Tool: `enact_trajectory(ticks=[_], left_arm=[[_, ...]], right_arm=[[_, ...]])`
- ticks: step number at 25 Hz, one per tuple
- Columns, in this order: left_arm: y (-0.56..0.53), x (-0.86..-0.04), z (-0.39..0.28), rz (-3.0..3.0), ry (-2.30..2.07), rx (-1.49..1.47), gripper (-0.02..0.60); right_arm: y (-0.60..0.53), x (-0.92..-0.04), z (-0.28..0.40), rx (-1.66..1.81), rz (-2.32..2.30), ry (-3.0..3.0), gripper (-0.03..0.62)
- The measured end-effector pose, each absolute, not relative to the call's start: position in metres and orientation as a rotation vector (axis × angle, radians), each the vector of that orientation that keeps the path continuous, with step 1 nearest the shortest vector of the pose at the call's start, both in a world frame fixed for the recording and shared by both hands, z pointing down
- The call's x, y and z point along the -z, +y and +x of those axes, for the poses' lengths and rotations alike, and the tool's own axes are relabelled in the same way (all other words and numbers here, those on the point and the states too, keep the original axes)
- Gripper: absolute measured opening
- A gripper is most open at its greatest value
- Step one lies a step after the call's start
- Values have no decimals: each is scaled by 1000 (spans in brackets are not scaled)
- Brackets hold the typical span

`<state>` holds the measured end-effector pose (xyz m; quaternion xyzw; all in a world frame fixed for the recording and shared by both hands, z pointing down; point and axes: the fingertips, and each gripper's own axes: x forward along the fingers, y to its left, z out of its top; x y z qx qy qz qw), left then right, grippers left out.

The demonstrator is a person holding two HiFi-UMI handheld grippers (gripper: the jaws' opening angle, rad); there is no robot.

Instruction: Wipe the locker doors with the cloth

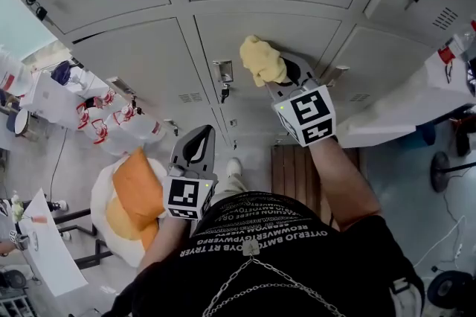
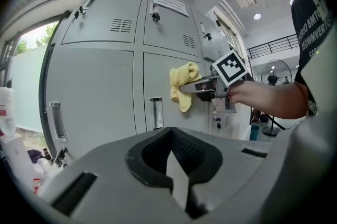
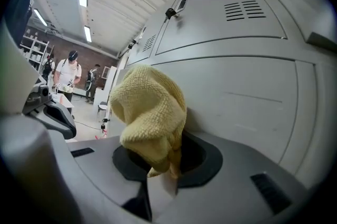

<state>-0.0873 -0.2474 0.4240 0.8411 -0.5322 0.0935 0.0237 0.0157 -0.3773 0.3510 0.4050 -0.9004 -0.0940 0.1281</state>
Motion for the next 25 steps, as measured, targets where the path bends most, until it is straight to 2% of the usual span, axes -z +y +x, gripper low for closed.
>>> enact_trajectory(ticks=[15,21,25], left_arm=[[-249,-424,-67,2642,-1586,-287,6],[-250,-426,-63,2650,-1563,-307,6],[-250,-431,-64,2643,-1555,-323,5]], right_arm=[[-380,-357,126,170,1411,-2490,87],[-377,-355,145,177,1481,-2451,87],[-356,-345,128,247,1443,-2524,83]])
